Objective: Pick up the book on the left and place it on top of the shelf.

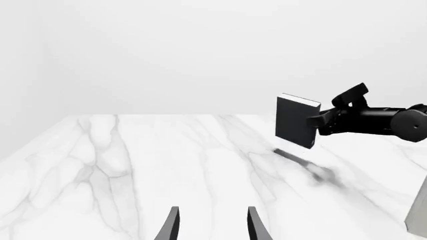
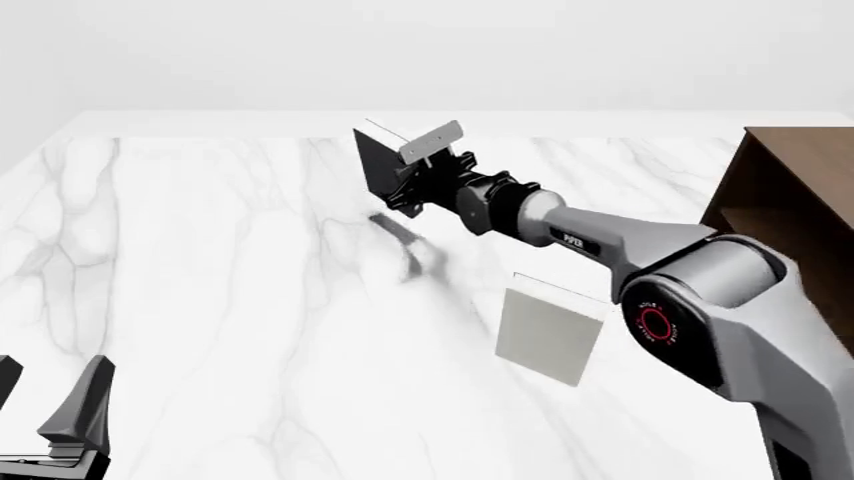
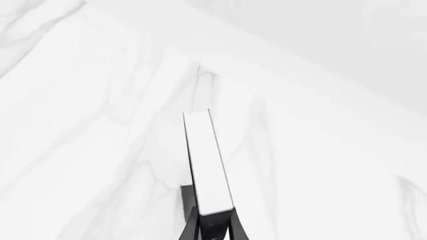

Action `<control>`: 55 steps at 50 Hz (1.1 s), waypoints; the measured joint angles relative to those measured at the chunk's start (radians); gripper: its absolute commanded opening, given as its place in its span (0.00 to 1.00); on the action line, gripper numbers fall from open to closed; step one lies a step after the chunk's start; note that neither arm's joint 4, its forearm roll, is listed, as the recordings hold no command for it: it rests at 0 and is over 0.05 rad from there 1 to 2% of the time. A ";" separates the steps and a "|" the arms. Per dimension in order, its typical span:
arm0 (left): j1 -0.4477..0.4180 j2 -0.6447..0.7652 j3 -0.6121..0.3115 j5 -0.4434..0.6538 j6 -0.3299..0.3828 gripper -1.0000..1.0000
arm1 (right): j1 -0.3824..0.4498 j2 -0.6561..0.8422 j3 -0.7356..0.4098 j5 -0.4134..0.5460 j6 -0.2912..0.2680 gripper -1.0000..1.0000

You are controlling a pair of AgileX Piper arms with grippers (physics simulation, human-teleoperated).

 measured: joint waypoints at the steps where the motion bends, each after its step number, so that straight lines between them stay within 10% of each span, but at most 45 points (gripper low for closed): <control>1: 0.000 0.000 0.000 0.000 0.000 1.00 | 0.000 -0.013 0.012 -0.004 -0.001 0.00; 55: 0.000 0.000 0.000 0.000 0.000 1.00 | -0.076 -0.771 0.607 -0.017 -0.122 0.00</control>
